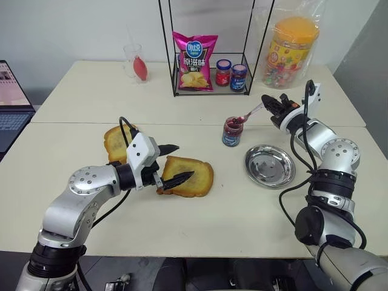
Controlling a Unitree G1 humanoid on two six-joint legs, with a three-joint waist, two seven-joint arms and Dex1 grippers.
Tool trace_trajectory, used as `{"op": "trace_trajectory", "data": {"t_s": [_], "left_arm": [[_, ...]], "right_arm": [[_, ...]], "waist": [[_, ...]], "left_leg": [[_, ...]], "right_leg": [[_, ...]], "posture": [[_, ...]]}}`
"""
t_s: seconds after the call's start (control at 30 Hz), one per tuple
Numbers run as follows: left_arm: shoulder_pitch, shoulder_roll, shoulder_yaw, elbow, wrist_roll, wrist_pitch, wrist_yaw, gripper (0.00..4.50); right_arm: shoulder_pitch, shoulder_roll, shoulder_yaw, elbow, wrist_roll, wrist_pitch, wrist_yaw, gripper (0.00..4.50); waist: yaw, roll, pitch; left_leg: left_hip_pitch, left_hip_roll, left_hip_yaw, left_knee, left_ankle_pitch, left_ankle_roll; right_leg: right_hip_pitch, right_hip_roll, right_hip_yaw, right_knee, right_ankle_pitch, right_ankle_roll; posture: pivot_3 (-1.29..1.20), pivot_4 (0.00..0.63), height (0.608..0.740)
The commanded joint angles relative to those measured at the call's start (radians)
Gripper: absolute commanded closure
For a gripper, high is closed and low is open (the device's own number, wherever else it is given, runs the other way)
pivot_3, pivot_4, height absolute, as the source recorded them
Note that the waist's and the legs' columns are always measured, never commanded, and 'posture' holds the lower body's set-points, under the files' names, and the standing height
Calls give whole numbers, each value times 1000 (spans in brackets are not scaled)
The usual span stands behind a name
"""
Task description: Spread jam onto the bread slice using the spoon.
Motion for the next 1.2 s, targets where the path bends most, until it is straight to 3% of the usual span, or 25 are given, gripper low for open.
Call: {"op": "trace_trajectory", "data": {"t_s": [0.03, 0.53, 0.8, 0.97, 1.2], "left_arm": [[-1, 10, 32, -27, -21, -3, 0, 0], [16, 17, 98, -38, -99, 42, 8, 0], [184, 108, 237, -105, -203, 101, -54, 0], [369, 130, 338, -174, -235, 110, -73, 0], [549, 124, 420, -216, -225, 90, -77, 0]], "right_arm": [[-6, 7, -36, -3, 52, -1, -30, 4480], [-13, 15, -40, -73, 170, 26, -40, 4480], [16, 64, 24, -263, 352, 168, -128, 4480], [85, 130, 142, -380, 398, 212, -157, 4480], [152, 176, 357, -379, 267, 163, -55, 4480]], "waist": [[0, 0, 0], [0, 0, 0], [-6, 0, 0], [-5, 0, 0], [-3, 0, 0]], "left_leg": [[0, 0, 0, 0, 0, 0], [0, 0, 0, 0, 0, 0], [0, 1, 0, -1, 0, 0], [0, 2, -1, -1, 0, 0], [0, 2, 0, -1, 0, 0]], "right_leg": [[0, 0, 0, 0, 0, 0], [0, 0, 0, 0, 0, 0], [0, 0, 0, 0, 0, 0], [-1, 1, 0, -1, 0, 0], [-1, 1, 0, -1, -1, -1]], "posture": [[0, 150, 740], [0, 150, 740], [0, 150, 740], [0, 150, 740], [0, 150, 740]]}}
